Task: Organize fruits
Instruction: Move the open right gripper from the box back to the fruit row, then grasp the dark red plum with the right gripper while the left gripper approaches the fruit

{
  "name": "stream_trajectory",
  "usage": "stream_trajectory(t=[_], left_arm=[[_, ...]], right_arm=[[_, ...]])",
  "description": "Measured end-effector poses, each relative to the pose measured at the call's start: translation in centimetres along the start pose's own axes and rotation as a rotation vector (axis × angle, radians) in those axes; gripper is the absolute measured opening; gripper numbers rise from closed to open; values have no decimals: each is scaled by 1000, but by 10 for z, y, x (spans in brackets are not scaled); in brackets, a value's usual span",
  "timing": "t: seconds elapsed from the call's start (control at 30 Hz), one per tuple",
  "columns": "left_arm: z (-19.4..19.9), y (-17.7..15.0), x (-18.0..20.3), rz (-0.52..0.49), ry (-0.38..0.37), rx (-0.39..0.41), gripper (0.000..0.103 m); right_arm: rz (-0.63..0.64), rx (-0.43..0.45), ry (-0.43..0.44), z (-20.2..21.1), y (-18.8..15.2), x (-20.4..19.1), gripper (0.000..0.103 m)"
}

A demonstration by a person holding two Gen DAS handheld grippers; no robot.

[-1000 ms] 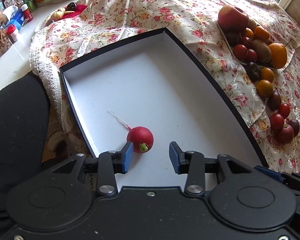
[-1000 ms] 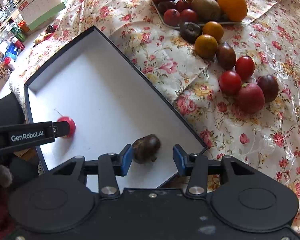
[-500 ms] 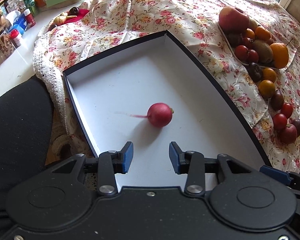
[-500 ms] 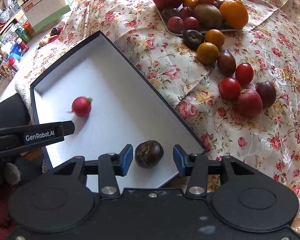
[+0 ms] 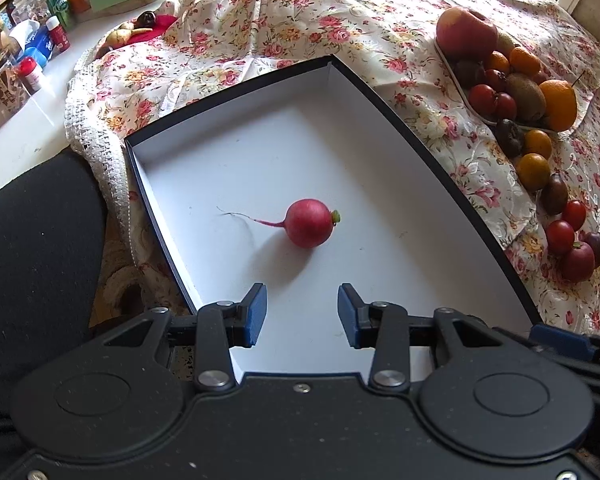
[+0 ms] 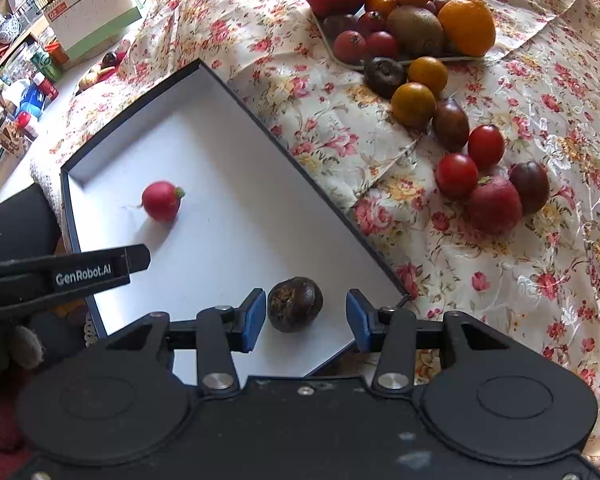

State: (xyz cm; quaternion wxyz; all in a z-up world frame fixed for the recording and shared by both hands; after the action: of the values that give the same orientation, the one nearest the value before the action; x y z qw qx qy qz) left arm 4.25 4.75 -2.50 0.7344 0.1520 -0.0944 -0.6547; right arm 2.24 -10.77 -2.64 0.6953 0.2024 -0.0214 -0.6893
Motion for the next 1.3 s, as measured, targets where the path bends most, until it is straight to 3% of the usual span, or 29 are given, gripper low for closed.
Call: stream_trajectory(t=[0.2,0.43,0.67,0.93,1.3], left_arm=[[1,-1,0,-1,-1,2,49],[2,-1,4,-15,1,10,49],[8,0,12,-38,-10,34,49],[29,3,39,-111,-41,104,49],[57,11,114,-278,-151,146,49]], right_arm=[[-52,73,-21,25,15,28,47],[-225,180,-125,56,37,112,47],[-344,213,-214,62,43,179,47],[-392,166,-76,33,46,181,48],[-354,139,-124,-7,56,178,50]])
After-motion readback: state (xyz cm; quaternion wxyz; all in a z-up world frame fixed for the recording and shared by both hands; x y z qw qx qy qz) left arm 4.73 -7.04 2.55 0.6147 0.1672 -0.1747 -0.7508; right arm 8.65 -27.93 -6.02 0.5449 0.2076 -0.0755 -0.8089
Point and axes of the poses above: each gripper's, at about its wrist camera, not at the fingertips, and z roughly against the way its jaws point, x to its right, y to its top, the point moved 2 cm from there along -z, roughly the way its jaws point, and after that the axes turned 8 degrees about y, right-handed, at the moved point
